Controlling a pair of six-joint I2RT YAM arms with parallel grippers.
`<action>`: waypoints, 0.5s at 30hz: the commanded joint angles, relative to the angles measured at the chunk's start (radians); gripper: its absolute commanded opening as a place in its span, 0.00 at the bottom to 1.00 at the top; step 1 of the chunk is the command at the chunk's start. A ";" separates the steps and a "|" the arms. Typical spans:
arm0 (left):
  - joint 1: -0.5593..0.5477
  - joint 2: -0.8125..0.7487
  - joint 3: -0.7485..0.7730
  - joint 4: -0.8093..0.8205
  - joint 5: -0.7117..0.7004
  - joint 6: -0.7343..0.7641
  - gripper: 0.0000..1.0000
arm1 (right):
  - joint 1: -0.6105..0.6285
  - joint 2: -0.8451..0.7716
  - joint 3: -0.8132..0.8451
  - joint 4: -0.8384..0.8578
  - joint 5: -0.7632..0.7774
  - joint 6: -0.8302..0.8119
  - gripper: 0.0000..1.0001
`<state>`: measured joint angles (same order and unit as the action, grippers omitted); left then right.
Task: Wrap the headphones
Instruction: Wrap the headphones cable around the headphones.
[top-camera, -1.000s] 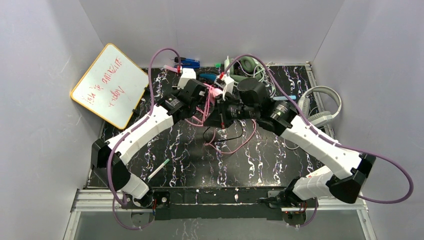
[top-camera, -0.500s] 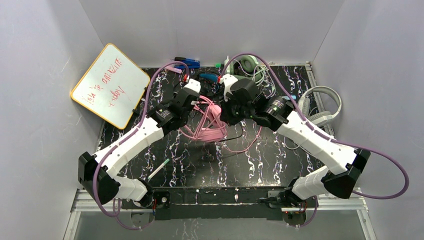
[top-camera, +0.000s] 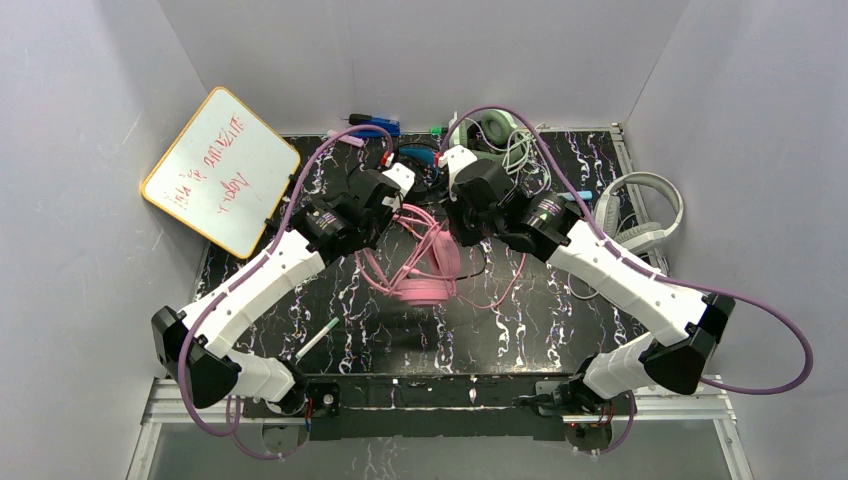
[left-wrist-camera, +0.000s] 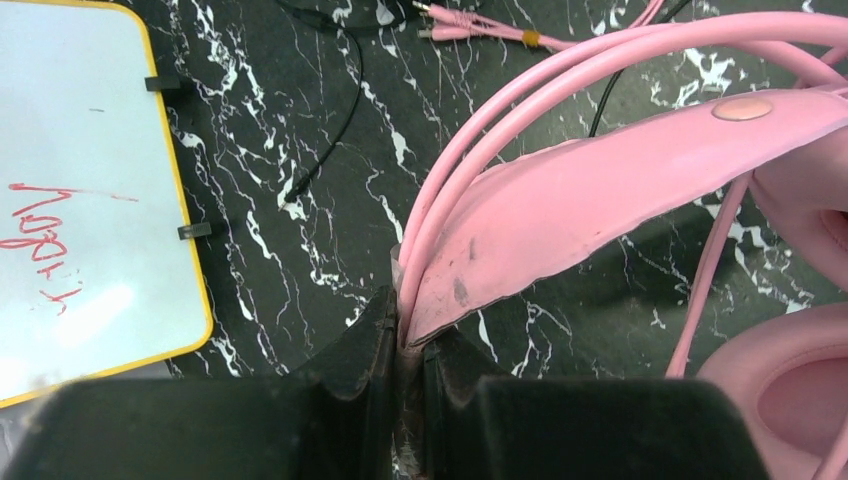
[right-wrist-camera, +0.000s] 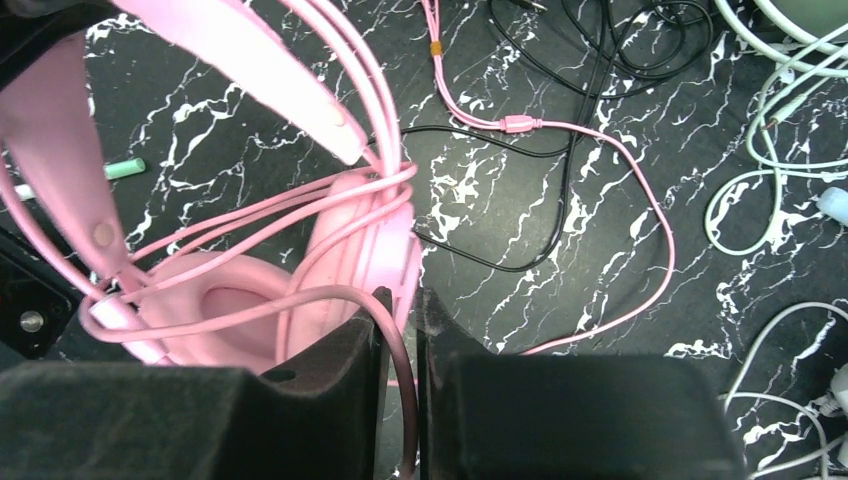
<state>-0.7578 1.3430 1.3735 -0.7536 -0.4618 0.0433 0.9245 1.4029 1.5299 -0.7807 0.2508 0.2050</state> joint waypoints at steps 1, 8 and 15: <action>-0.009 -0.046 0.030 -0.089 0.035 0.019 0.00 | -0.009 0.001 0.033 0.028 0.081 -0.013 0.24; -0.011 -0.100 0.029 -0.106 0.122 0.007 0.00 | -0.043 0.016 0.015 0.029 0.078 -0.013 0.25; -0.011 -0.148 0.039 -0.119 0.273 -0.024 0.00 | -0.146 0.008 -0.041 0.101 -0.154 0.020 0.26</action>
<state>-0.7616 1.2652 1.3735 -0.8429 -0.3275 0.0448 0.8352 1.4216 1.5204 -0.7712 0.2016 0.2070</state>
